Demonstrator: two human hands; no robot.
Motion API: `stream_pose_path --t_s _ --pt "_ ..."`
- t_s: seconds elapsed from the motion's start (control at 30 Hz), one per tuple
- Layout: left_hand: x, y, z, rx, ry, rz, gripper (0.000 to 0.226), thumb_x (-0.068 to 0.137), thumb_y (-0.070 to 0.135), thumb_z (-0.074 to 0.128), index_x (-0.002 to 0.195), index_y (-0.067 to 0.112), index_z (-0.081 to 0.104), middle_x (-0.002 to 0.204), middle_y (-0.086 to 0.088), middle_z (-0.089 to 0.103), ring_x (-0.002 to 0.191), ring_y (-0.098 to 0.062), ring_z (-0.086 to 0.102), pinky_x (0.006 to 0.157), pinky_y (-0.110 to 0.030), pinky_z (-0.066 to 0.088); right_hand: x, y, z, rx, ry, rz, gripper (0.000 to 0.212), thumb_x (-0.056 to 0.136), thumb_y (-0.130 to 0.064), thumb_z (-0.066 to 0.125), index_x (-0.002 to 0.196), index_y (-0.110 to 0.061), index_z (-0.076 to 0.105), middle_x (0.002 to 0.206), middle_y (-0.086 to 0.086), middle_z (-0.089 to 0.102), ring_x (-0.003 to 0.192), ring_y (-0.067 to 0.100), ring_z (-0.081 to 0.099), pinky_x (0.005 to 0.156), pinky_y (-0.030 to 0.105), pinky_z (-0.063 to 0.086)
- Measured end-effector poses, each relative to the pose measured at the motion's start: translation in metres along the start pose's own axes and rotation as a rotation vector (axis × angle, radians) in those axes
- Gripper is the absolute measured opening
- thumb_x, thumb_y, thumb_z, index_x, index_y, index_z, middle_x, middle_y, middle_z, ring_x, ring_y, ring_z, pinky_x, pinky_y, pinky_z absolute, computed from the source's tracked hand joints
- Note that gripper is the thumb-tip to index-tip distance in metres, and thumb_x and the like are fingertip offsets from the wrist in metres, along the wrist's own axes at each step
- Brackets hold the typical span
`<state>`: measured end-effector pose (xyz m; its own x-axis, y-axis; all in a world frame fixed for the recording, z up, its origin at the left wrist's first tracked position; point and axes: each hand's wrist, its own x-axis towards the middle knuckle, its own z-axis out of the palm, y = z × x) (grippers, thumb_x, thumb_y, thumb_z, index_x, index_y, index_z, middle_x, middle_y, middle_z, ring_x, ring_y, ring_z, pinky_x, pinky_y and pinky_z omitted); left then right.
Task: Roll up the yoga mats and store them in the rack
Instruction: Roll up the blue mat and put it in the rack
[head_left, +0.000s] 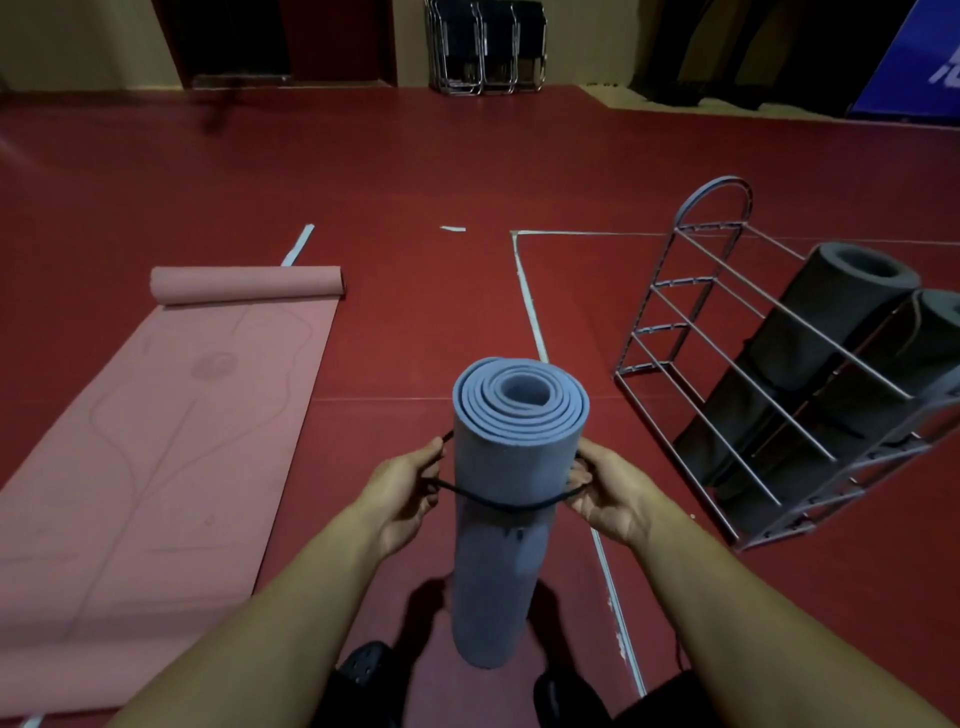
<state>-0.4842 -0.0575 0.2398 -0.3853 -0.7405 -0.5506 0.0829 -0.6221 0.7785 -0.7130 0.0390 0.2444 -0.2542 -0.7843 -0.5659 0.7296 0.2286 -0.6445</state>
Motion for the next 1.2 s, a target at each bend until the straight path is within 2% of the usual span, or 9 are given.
stream_pose_path --t_s 0.17,0.27,0.43,0.53,0.7,0.83,0.97,1.03,1.2 --pt "0.035 -0.048 0.004 0.070 0.137 0.047 0.033 0.105 0.025 0.058 0.073 0.022 0.050 0.057 0.004 0.042 0.047 -0.009 0.031 0.043 -0.020 0.027 0.031 0.033 -0.013 -0.159 0.374 -0.143 0.027 0.092 -0.015 0.077 0.073 -0.010 0.058 0.056 0.007 0.053 0.037 0.012 0.042 0.035 0.021 0.036" --pt "0.054 -0.073 0.003 0.170 0.206 0.034 0.032 0.106 0.027 0.057 0.076 0.018 0.051 0.061 0.001 0.045 0.051 -0.014 0.032 0.047 -0.025 0.027 0.051 0.053 -0.026 -0.171 0.530 -0.107 0.023 0.089 -0.016 0.079 0.089 0.005 0.069 0.069 0.016 0.065 0.059 0.024 0.056 0.053 0.033 0.050" --pt "0.074 -0.103 -0.005 0.375 0.282 0.015 0.031 0.105 0.036 0.057 0.083 0.015 0.058 0.076 -0.004 0.054 0.066 -0.020 0.042 0.068 -0.033 0.037 0.072 0.075 -0.050 -0.368 0.689 -0.025 0.033 0.096 -0.030 0.070 0.073 -0.007 0.063 0.066 0.009 0.050 0.052 0.017 0.034 0.049 0.030 0.029" --pt "0.077 -0.107 0.002 0.399 0.250 0.024 0.028 0.106 0.039 0.053 0.095 0.014 0.060 0.082 -0.002 0.057 0.071 -0.017 0.048 0.074 -0.036 0.045 0.077 0.082 -0.046 -0.343 0.594 0.028 0.019 0.096 -0.019 0.065 0.093 -0.001 0.070 0.072 0.009 0.059 0.057 0.018 0.040 0.051 0.027 0.033" --pt "0.081 -0.103 0.011 0.462 0.257 0.066 0.022 0.109 0.032 0.042 0.101 0.014 0.048 0.101 -0.003 0.059 0.091 -0.021 0.057 0.094 -0.049 0.054 0.077 0.083 -0.035 -0.326 0.526 0.010 0.023 0.098 -0.024 0.067 0.091 -0.003 0.072 0.086 0.009 0.073 0.074 0.023 0.063 0.064 0.032 0.053" --pt "0.060 -0.081 0.018 0.471 0.317 0.250 0.016 0.108 0.021 0.047 0.108 0.010 0.058 0.107 -0.008 0.066 0.084 -0.015 0.058 0.070 -0.026 0.048 0.063 0.069 -0.018 -0.356 0.507 -0.104 0.019 0.100 -0.014 0.057 0.092 -0.006 0.071 0.082 0.004 0.071 0.061 0.016 0.058 0.046 0.020 0.045" --pt "0.014 -0.061 0.034 0.410 0.442 0.569 0.009 0.105 0.029 0.054 0.102 0.035 0.059 0.109 0.003 0.064 0.095 -0.004 0.060 0.077 -0.018 0.045 0.044 0.039 0.020 -0.270 0.301 -0.327 0.035 0.105 -0.044 0.052 0.099 -0.021 0.077 0.092 -0.006 0.080 0.082 0.009 0.075 0.071 0.029 0.057" --pt "-0.015 -0.063 0.047 0.368 0.412 0.622 0.008 0.104 0.036 0.055 0.111 0.038 0.057 0.116 0.010 0.060 0.102 0.003 0.059 0.082 -0.017 0.046 0.037 0.029 0.032 -0.255 0.222 -0.344 0.046 0.107 -0.052 0.043 0.101 -0.020 0.076 0.096 -0.004 0.080 0.087 0.009 0.075 0.078 0.032 0.057" --pt "-0.045 -0.064 0.075 0.386 0.316 0.558 0.065 0.101 0.055 0.044 0.159 0.028 0.030 0.153 0.018 0.032 0.139 -0.002 0.039 0.108 -0.026 0.036 0.024 0.023 0.039 -0.414 0.078 -0.389 0.041 0.106 -0.057 0.035 0.112 -0.038 0.072 0.109 -0.018 0.076 0.100 -0.004 0.069 0.087 0.024 0.053"
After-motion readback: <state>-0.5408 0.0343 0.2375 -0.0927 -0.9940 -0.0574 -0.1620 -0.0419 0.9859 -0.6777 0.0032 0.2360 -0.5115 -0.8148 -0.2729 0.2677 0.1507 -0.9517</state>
